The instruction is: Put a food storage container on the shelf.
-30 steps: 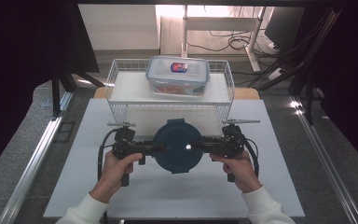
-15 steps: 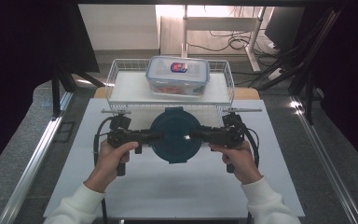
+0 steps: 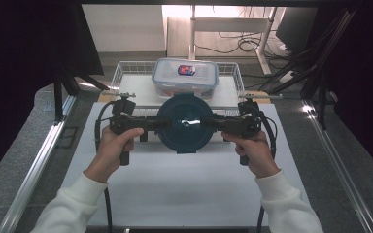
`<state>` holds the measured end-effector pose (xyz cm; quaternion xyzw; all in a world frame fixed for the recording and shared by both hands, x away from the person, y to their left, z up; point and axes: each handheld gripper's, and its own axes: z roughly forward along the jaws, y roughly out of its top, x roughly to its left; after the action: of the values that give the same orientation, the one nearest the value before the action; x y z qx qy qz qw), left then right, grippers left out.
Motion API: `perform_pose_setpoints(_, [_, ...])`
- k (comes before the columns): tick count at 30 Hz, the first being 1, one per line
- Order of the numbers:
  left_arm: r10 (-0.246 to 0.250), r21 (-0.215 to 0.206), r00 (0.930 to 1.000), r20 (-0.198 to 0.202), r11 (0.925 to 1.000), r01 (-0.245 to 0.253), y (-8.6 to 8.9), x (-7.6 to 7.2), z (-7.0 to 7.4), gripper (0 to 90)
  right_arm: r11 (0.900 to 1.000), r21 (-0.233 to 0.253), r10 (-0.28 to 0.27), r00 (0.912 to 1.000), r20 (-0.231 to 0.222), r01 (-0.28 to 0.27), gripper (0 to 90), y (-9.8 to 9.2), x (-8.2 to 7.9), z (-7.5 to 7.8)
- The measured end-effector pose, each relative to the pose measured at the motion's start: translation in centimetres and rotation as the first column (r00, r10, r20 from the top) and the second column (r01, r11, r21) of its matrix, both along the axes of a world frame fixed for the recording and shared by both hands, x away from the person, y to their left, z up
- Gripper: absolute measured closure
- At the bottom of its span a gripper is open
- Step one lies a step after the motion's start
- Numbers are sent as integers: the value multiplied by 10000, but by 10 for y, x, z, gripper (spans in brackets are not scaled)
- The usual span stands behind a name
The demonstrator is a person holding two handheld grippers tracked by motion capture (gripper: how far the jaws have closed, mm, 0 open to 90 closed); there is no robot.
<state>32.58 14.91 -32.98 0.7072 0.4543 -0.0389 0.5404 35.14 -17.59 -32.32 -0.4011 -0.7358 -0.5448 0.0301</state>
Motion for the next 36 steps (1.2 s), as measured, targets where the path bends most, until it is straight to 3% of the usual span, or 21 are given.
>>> perform_pose_setpoints(21, [-211, -192, 9994, 270, 9996, 216, 6, 30, 42, 411, 9998, 175, -137, 9996, 265, 132, 425, 1, 21, 43])
perform_pose_setpoints(36, [-316, -144, 9989, 353, 9994, 321, 11, 53, 70, 412, 9992, 321, -248, 9993, 286, 239, 426, 6, 39, 66])
